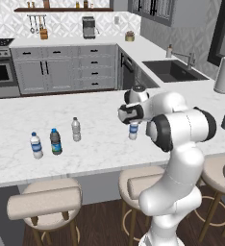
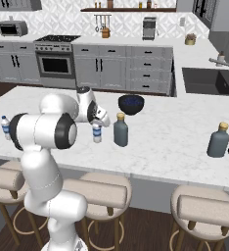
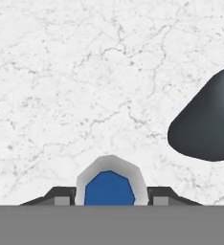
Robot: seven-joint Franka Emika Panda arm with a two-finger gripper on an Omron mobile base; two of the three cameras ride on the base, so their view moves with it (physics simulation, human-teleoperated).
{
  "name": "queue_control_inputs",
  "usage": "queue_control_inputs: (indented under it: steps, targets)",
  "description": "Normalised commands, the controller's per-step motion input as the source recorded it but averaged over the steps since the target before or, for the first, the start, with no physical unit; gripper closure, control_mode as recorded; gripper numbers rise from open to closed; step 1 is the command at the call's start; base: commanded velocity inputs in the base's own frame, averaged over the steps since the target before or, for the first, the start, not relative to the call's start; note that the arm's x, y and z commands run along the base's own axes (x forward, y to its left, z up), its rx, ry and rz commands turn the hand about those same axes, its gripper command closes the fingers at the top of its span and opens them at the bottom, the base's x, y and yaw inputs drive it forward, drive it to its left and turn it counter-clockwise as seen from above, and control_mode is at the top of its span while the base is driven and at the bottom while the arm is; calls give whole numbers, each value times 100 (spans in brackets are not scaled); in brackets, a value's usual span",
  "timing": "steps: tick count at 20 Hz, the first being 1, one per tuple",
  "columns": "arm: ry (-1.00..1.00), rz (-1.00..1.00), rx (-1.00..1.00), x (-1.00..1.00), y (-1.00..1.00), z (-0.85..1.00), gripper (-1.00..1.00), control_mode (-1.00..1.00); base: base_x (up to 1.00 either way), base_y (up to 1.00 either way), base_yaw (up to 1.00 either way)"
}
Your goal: Move the plastic bottles in the middle to the plastics group, and the glass bottles in the middle to the glass group.
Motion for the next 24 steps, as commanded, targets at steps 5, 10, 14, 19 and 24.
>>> queue_control_inputs:
  steps: [5, 10, 14, 19, 24]
  targets:
    - [-4, 17, 0, -40, 46, 29, 100, -100, 0, 0, 0]
    - [2, 27, 0, -20, 78, 25, 100, -100, 0, 0, 0]
    - [8, 35, 1, 0, 93, 13, 100, -100, 0, 0, 0]
    - [12, 40, 1, 1, 96, 0, 100, -100, 0, 0, 0]
    - [2, 28, 0, -3, 87, 0, 100, -100, 0, 0, 0]
